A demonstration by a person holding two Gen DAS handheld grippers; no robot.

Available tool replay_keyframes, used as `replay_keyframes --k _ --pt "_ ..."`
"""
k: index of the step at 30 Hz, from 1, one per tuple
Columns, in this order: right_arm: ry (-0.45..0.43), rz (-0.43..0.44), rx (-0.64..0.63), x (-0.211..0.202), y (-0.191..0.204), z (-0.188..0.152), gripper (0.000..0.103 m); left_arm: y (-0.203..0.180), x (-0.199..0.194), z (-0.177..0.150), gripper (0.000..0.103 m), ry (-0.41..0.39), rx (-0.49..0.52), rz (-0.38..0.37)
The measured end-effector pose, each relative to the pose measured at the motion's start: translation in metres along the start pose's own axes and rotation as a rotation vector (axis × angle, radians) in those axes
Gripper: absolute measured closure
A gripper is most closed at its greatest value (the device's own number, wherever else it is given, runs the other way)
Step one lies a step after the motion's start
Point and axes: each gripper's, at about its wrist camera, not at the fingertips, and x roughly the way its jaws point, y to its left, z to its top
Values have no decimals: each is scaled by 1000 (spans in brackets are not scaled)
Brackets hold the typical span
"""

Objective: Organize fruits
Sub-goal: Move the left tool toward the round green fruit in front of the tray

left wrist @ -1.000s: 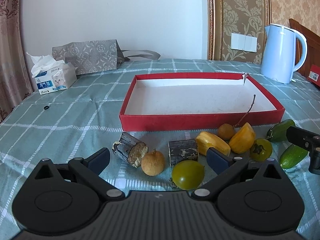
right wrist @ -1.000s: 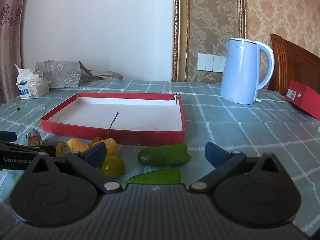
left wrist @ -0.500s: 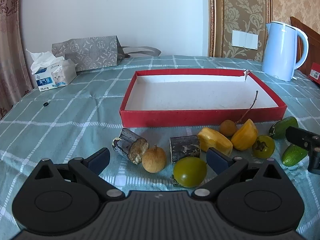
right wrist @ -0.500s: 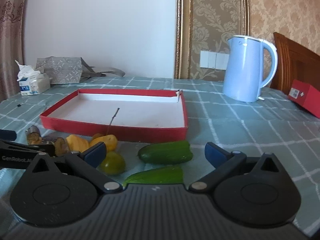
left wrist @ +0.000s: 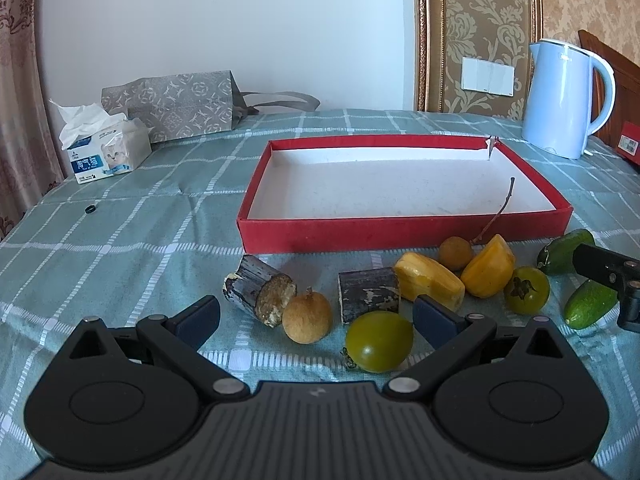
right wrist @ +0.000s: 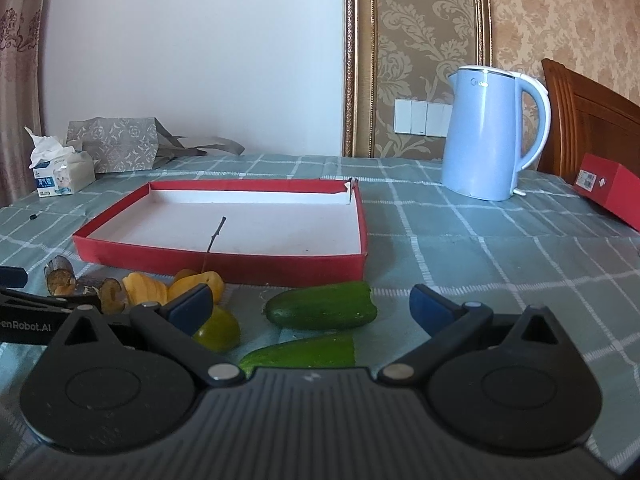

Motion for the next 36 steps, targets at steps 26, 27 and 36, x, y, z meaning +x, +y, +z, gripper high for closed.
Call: replay_keyframes --k 26,27,36 --pt "-1 26 53 6 -14 -2 0 0 3 -7 0 12 17 -22" --pt "1 13 46 6 -14 -2 0 1 2 -8 0 9 20 -27" --pt "-9 -54 1 9 -13 -3 0 24 -19 -19 0 -41 28 -60"
